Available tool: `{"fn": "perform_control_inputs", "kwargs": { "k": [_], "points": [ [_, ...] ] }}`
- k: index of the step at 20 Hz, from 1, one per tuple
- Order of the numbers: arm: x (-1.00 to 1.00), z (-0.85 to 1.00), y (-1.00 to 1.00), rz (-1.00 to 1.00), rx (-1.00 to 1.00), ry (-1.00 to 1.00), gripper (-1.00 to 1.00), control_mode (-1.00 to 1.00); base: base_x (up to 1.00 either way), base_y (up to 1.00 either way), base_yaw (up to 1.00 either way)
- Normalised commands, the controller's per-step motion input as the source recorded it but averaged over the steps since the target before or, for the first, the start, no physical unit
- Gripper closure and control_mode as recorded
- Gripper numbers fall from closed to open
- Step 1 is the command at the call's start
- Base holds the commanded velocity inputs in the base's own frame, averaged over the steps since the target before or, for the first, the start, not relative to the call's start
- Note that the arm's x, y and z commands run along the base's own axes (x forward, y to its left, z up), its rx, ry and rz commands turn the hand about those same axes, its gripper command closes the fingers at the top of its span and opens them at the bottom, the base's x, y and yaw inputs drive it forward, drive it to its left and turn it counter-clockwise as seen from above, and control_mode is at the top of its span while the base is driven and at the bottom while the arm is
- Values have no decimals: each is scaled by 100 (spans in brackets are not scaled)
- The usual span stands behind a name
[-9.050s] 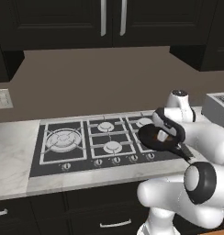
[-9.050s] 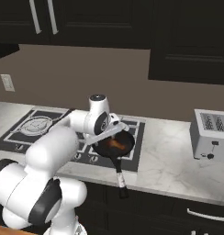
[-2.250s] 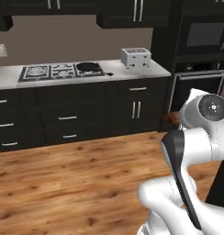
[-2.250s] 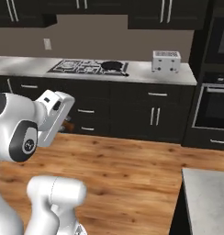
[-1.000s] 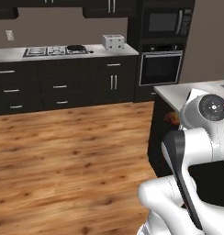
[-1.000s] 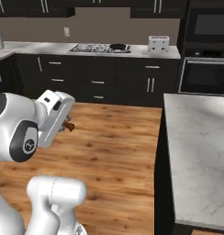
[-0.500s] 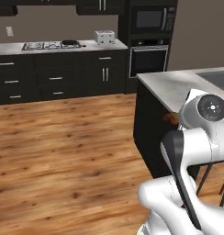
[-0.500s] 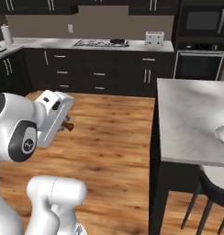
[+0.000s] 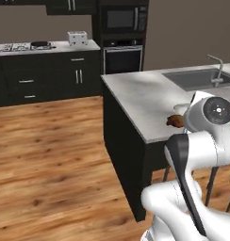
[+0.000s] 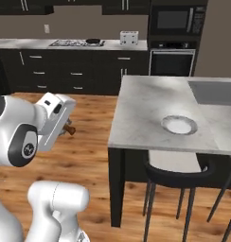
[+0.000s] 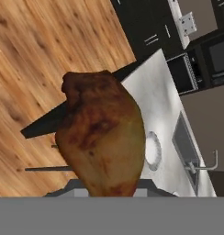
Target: Take the chicken drumsticks from the pan and place one on each plate on the dining counter.
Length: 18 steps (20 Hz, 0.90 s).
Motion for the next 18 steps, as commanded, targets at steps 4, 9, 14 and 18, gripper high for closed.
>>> {"fn": "perform_control_inputs", "kwargs": {
  "k": [4, 9, 14, 18],
  "points": [
    [0, 0, 0, 0, 0, 0, 100, 100, 21, -63, -18],
    [0, 0, 0, 0, 0, 0, 100, 100, 32, -35, -19],
    [0, 0, 0, 0, 0, 0, 100, 100, 62, -21, -19],
    [0, 0, 0, 0, 0, 0, 100, 100, 76, -29, -20]
  ]
}}
